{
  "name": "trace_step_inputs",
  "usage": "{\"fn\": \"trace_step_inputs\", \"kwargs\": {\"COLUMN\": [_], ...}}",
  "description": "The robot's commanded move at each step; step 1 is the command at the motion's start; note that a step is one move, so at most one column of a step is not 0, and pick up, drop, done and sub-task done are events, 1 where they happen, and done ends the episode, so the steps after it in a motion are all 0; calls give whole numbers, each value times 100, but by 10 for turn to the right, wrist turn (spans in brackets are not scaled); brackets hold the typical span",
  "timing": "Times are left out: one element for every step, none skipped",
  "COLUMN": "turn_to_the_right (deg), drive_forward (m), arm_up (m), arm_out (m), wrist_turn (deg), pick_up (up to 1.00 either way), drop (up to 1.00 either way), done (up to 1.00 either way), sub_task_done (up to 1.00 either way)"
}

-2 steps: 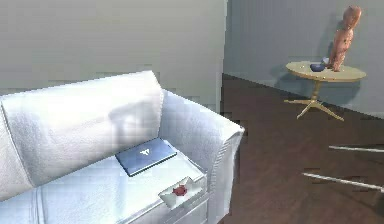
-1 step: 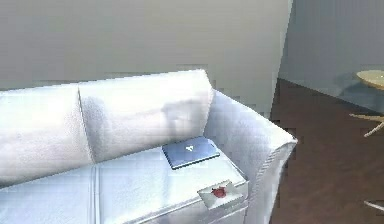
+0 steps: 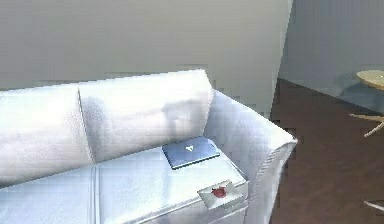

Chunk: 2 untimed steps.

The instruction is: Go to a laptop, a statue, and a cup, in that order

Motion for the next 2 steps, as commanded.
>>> {"fn": "trace_step_inputs", "kwargs": {"turn_to_the_right": [450, 30], "drive_forward": [0, 0], "arm_up": [0, 0], "arm_out": [0, 0], "wrist_turn": [0, 0], "pick_up": [0, 0], "drop": [0, 0], "done": [0, 0], "sub_task_done": [0, 0]}}
